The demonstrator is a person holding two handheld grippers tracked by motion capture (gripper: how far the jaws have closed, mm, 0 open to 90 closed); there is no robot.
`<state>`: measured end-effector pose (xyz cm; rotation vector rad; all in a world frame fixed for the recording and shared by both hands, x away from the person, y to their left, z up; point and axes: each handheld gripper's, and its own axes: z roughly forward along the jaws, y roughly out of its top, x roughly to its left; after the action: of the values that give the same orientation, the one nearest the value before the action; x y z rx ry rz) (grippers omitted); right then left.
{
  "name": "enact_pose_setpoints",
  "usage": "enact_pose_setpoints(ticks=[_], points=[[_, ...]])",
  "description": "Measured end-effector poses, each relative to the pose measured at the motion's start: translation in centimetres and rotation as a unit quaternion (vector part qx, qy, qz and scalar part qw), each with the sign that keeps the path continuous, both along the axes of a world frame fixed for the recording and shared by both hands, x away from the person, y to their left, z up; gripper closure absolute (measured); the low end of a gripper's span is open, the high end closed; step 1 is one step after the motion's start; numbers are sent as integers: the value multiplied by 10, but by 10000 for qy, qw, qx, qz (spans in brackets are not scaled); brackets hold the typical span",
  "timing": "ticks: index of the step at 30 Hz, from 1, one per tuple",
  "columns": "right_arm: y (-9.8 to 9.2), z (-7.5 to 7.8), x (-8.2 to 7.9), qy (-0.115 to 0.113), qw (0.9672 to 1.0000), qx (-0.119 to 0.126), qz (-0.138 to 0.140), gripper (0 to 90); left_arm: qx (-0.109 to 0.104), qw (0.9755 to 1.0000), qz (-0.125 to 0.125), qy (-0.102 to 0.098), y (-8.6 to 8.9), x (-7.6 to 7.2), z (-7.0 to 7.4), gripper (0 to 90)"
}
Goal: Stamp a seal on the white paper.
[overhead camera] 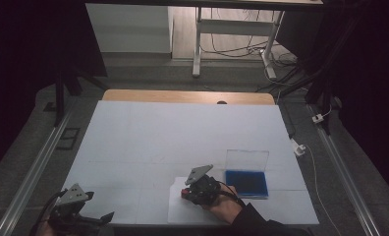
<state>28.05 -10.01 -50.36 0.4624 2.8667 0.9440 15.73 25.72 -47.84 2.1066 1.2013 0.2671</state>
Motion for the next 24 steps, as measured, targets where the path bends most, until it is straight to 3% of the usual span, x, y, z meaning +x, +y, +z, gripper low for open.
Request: enact_pose_setpoints(ticks=[7,24], points=[[2,1,-4,-167,9998,-98,66,801,13,10000,-3,-7,0,0,0,33],[-1,1,0,-110,9999,-8,130,793,-18,10000,-3,-30,1,-1,0,33]])
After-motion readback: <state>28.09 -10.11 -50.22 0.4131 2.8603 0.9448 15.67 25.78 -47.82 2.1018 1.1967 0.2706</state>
